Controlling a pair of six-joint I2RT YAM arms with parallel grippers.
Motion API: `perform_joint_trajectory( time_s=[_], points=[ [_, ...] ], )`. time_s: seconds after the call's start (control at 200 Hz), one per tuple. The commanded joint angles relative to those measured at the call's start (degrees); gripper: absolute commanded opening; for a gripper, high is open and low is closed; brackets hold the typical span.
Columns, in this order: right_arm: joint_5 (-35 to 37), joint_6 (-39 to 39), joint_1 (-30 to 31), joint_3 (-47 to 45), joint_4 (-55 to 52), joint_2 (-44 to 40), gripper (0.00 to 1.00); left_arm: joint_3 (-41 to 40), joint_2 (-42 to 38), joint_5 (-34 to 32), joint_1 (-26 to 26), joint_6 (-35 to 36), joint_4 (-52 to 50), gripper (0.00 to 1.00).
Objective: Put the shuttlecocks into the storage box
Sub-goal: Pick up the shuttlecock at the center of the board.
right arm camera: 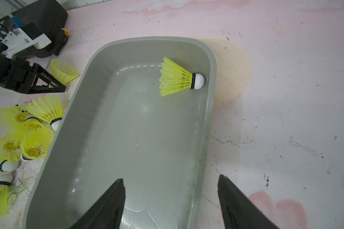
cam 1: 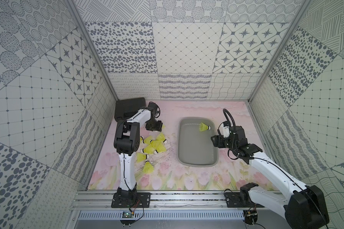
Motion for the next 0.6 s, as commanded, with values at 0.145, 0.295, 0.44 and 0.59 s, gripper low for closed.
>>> perform_joint_trajectory(
  time_s=[0.145, 0.295, 0.44, 0.59],
  points=[
    [-0.4, 0.3, -0.2, 0.2, 1.1, 0.4, 0.77, 2.4, 2.4, 2.6, 0.0, -0.2, 0.4, 0.49],
    [-0.7, 0.5, -0.2, -0.3, 1.2, 0.2, 0.77, 1.9, 2.0, 1.7, 0.1, -2.2, 1.9, 0.45],
    [-0.7, 0.5, -0.2, -0.4, 1.2, -0.1, 0.77, 1.8, 1.8, 1.6, 0.0, -3.9, 4.0, 0.56],
    [-0.6, 0.5, -0.2, -0.7, 1.2, -0.6, 0.77, 2.7, 2.3, 1.8, 0.2, -5.7, 5.0, 0.57]
  ],
)
